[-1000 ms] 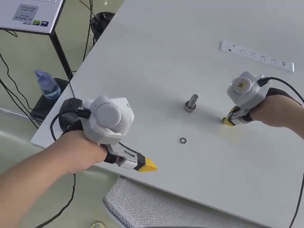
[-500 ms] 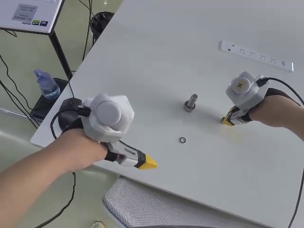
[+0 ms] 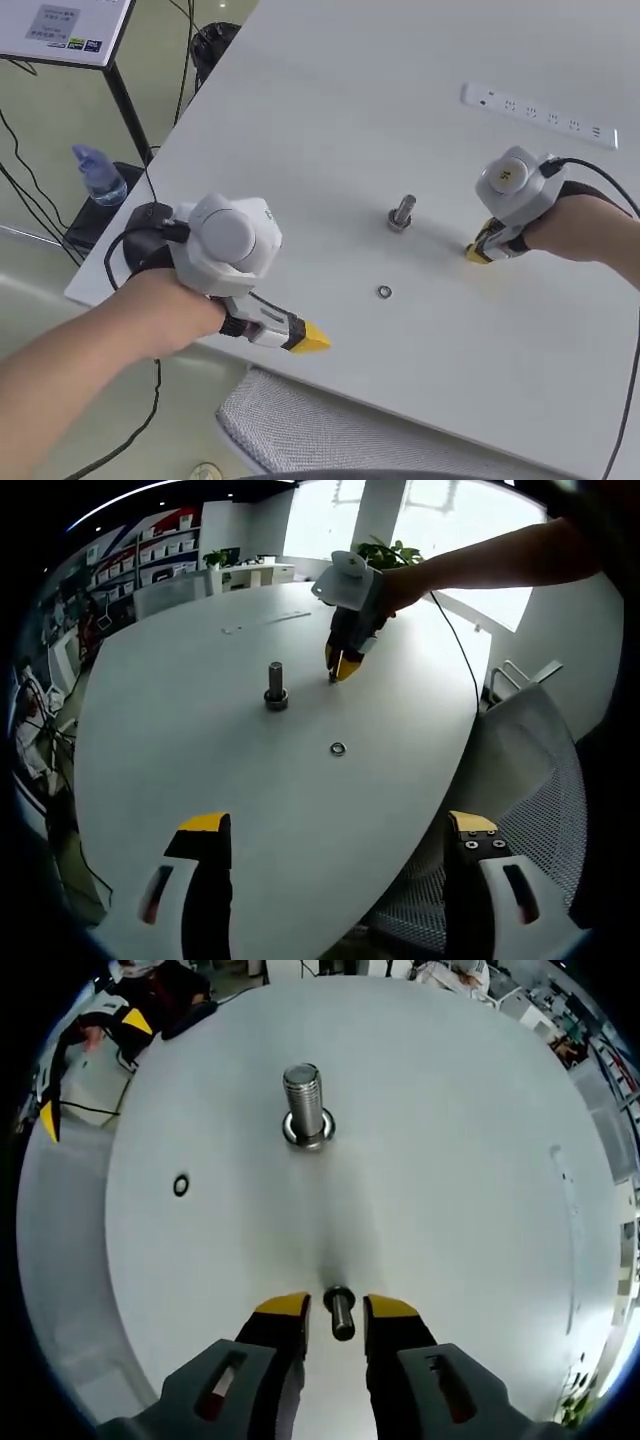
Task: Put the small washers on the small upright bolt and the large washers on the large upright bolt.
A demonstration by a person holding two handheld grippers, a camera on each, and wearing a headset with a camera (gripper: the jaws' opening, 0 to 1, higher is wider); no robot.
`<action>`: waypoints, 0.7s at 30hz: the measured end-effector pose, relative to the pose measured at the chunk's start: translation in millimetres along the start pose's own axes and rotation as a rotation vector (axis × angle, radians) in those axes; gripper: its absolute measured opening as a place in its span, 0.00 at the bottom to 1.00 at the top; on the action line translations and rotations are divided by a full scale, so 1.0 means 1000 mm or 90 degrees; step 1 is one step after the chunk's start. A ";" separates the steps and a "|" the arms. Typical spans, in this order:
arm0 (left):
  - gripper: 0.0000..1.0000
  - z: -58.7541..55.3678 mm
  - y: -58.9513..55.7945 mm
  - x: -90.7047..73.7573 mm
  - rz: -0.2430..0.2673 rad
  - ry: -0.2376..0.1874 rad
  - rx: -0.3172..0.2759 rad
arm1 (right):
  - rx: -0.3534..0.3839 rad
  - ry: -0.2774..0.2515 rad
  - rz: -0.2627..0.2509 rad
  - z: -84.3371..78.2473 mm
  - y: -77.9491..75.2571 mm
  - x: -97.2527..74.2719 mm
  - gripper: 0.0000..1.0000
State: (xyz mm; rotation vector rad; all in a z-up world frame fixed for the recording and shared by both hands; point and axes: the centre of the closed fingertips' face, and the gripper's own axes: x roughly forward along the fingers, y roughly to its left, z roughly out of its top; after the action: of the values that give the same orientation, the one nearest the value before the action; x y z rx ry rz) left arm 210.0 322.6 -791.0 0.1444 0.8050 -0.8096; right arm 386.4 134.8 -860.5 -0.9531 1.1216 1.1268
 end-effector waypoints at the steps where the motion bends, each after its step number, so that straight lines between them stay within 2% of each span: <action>1: 0.88 0.000 0.000 0.000 0.001 0.000 0.000 | -0.001 0.000 0.001 0.000 0.000 0.000 0.23; 11: 0.87 0.002 -0.001 -0.004 0.003 -0.001 0.005 | 0.003 -0.007 0.000 0.004 0.002 -0.011 0.23; 21: 0.86 0.005 -0.003 -0.008 0.004 -0.001 0.016 | -0.006 -0.017 -0.014 0.012 0.002 -0.033 0.24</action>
State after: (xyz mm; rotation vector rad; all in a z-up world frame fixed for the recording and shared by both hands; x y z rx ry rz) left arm 207.1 323.3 -781.5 0.1679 0.7929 -0.8139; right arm 384.6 140.6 -826.2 -0.9534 1.0832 1.1247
